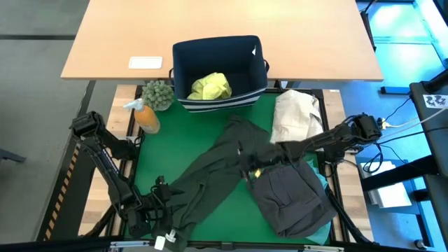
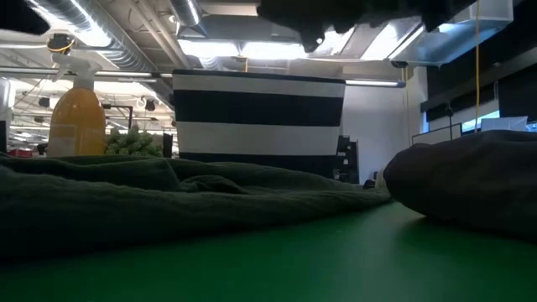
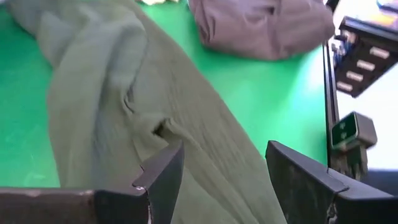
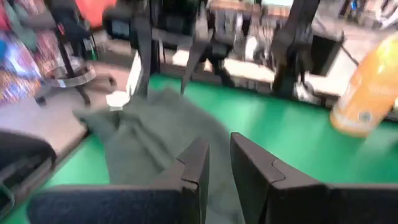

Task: Fold laundry
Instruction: Fold the green polo shirt

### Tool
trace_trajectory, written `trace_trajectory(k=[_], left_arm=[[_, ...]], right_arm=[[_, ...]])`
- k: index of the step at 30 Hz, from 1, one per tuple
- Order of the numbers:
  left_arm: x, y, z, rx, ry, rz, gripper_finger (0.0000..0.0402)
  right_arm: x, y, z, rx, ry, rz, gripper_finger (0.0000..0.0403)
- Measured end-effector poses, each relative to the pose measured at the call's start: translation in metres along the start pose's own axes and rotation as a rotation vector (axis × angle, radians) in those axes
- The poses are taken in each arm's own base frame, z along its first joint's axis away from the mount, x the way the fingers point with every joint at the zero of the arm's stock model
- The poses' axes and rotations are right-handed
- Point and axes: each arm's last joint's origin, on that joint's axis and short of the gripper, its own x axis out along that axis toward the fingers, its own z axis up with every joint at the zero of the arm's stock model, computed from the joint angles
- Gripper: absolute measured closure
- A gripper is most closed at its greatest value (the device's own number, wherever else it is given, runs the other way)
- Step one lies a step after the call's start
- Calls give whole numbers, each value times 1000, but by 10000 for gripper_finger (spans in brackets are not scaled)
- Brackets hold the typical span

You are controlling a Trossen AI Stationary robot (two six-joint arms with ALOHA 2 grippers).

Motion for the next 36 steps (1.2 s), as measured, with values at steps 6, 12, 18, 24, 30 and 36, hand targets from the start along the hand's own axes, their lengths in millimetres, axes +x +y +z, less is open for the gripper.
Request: trace_trajectory(k=[6,12,18,24,30,36], left_arm=[[5,1,-1,-2,133,-24,179],[9,4,-3,2,286,-45,179],[13,7,-4,2,447,-61,179],[17,13,-4,0,618,-64,179],[19,14,-4,74,746,-139,179],[22,18,-3,117,834,-157,179]], right_arm=[[12,27,-20,-27,104,22,338],[24,55,-44,-98,179,102,336],[28,70,-56,-147,218,96,287],[29,67,-55,-158,211,37,214],[29,66,-54,-203,201,9,177],[29,66,-54,-234,200,11,173]])
